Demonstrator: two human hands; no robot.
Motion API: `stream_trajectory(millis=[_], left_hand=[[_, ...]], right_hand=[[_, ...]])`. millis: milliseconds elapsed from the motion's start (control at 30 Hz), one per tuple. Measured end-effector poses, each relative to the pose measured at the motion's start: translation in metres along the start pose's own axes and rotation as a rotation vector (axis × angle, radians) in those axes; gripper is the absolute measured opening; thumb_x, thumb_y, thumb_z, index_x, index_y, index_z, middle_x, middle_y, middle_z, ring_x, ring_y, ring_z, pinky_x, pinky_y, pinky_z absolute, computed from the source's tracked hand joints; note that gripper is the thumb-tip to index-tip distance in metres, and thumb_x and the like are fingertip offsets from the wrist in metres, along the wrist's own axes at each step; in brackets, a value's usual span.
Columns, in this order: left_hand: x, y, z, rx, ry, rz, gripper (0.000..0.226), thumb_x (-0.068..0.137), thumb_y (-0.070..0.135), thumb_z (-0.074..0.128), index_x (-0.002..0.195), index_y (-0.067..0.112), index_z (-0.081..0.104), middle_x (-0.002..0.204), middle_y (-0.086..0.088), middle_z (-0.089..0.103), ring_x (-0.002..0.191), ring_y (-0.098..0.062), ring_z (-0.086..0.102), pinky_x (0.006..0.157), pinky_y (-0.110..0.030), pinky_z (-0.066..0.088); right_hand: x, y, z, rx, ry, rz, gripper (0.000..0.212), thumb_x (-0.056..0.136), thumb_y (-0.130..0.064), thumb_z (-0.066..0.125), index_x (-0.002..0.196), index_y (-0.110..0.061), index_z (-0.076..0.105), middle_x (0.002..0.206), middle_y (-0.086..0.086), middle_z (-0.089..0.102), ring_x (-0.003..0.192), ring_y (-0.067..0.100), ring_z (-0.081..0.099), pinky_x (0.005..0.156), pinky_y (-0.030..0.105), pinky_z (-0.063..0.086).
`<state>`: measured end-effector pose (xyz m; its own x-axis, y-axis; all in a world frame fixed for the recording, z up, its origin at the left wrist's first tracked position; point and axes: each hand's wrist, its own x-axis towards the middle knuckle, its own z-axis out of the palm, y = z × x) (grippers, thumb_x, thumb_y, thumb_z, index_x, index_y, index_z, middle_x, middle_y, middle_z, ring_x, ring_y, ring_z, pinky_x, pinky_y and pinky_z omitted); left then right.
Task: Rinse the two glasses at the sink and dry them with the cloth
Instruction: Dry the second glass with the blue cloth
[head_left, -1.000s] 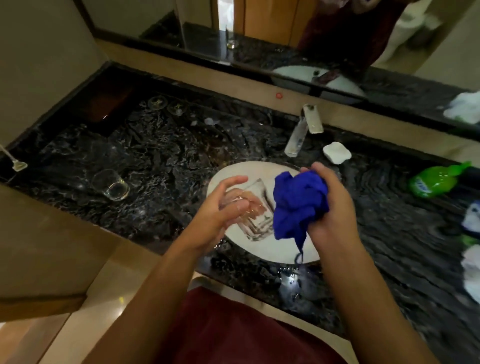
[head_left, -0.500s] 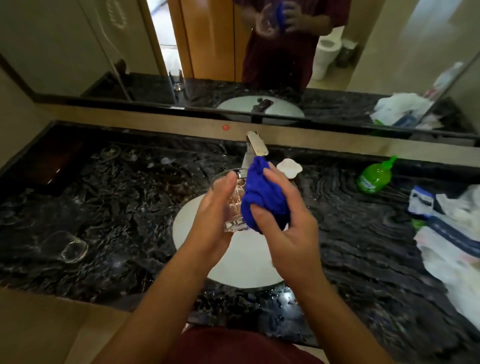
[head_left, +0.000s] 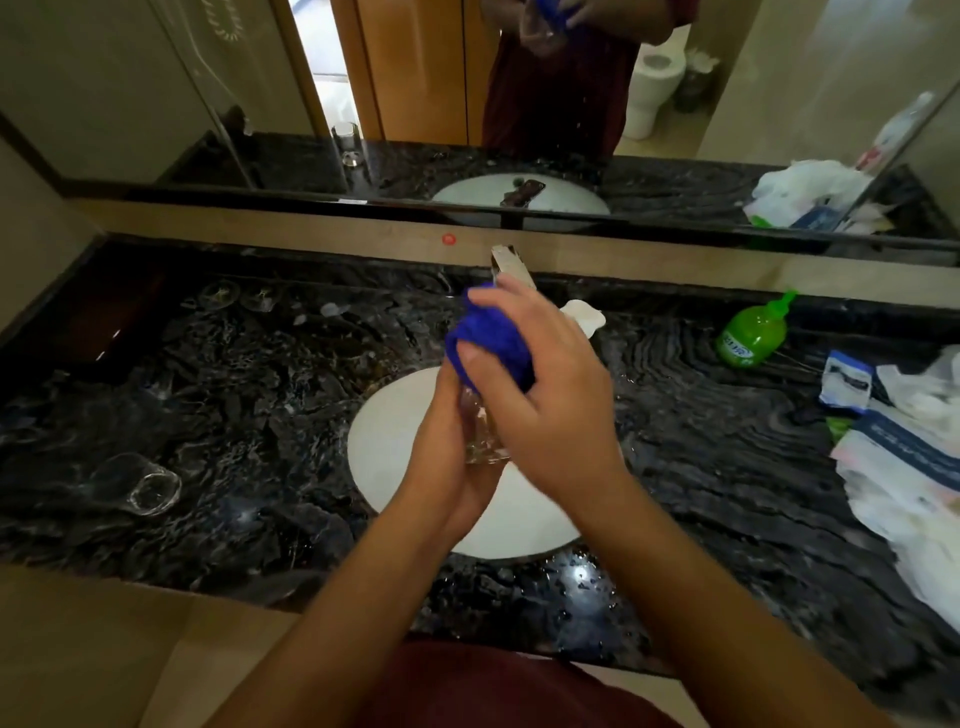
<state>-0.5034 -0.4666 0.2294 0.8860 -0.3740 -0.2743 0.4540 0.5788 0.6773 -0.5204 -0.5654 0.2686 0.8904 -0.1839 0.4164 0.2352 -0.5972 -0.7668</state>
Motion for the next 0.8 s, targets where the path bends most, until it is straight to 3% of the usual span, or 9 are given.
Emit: stream_trajectory(millis=[67,100,233,333,400,533,633,733,800], left_hand=[[-0.002,0.004,0.0,-0.005,-0.03,0.018,0.05,0.1,0.051,0.044,0.114,0.018,0.079,0.116,-0.01,0.077,0.107,-0.021,0.075,0.082,-0.031,0.061],[-0.003,0.007,0.0,0.003,-0.033,0.031,0.054,0.1,0.054,0.042,0.12,0.016,0.075,0.117,-0.011,0.076,0.108,-0.022,0.074,0.083,-0.032,0.061],[-0.002,0.02,-0.006,0.015,0.003,0.064,0.072,0.095,0.062,0.048,0.14,0.006,0.059,0.133,-0.015,0.068,0.124,-0.026,0.066,0.097,-0.035,0.056],[-0.004,0.028,-0.011,-0.011,0.049,0.055,0.058,0.094,0.065,0.05,0.102,0.013,0.074,0.089,-0.006,0.074,0.082,-0.016,0.074,0.079,-0.029,0.061],[-0.006,0.031,-0.01,-0.025,0.057,0.037,0.049,0.092,0.062,0.054,0.087,0.019,0.076,0.08,-0.002,0.073,0.075,-0.014,0.072,0.08,-0.028,0.06],[-0.015,0.024,-0.007,-0.023,0.048,0.063,0.051,0.093,0.053,0.05,0.111,0.013,0.078,0.11,-0.011,0.077,0.102,-0.021,0.074,0.091,-0.031,0.061],[-0.024,0.025,-0.001,0.066,0.005,0.14,0.055,0.096,0.052,0.047,0.127,0.01,0.065,0.114,-0.013,0.075,0.105,-0.025,0.073,0.089,-0.036,0.061],[-0.025,0.037,0.0,0.096,0.054,0.219,0.06,0.095,0.052,0.049,0.132,0.006,0.059,0.116,-0.018,0.071,0.105,-0.028,0.07,0.091,-0.038,0.06],[-0.023,0.047,0.0,0.076,0.116,0.209,0.065,0.088,0.057,0.062,0.13,0.008,0.056,0.125,-0.022,0.067,0.112,-0.031,0.069,0.094,-0.041,0.059]], right_hand=[[0.01,-0.002,-0.003,0.152,0.013,0.083,0.036,0.098,-0.037,0.061,0.132,-0.026,0.065,0.121,-0.01,0.069,0.106,0.007,0.065,0.091,0.043,0.056],[0.007,-0.004,-0.002,0.2,0.028,0.092,0.036,0.098,-0.036,0.061,0.132,-0.024,0.065,0.122,-0.009,0.069,0.109,0.006,0.065,0.093,0.042,0.056],[-0.042,-0.01,0.017,0.159,0.083,-0.058,0.037,0.097,-0.023,0.065,0.133,-0.015,0.067,0.157,0.002,0.05,0.152,0.023,0.038,0.119,0.05,0.038],[-0.074,-0.009,0.029,0.1,0.034,-0.18,0.033,0.097,-0.023,0.065,0.129,-0.014,0.068,0.156,0.004,0.048,0.155,0.025,0.031,0.12,0.057,0.034],[-0.073,-0.008,0.03,0.074,0.012,-0.242,0.034,0.098,-0.022,0.065,0.131,-0.015,0.066,0.156,0.007,0.049,0.155,0.028,0.031,0.12,0.06,0.032],[-0.028,-0.016,0.014,0.114,0.005,-0.12,0.038,0.099,-0.028,0.061,0.135,-0.018,0.065,0.153,0.003,0.055,0.143,0.02,0.05,0.118,0.044,0.041],[-0.003,-0.021,0.004,0.366,0.061,0.084,0.034,0.101,-0.026,0.061,0.135,-0.019,0.065,0.132,-0.007,0.068,0.117,0.004,0.065,0.099,0.025,0.053],[-0.035,-0.026,0.014,0.383,0.068,0.021,0.038,0.099,-0.013,0.064,0.136,-0.017,0.062,0.152,-0.001,0.053,0.138,0.007,0.053,0.108,0.026,0.048],[-0.067,-0.025,0.025,0.347,0.062,-0.059,0.038,0.097,-0.015,0.066,0.135,-0.019,0.062,0.161,-0.002,0.042,0.149,0.016,0.042,0.114,0.035,0.044]])
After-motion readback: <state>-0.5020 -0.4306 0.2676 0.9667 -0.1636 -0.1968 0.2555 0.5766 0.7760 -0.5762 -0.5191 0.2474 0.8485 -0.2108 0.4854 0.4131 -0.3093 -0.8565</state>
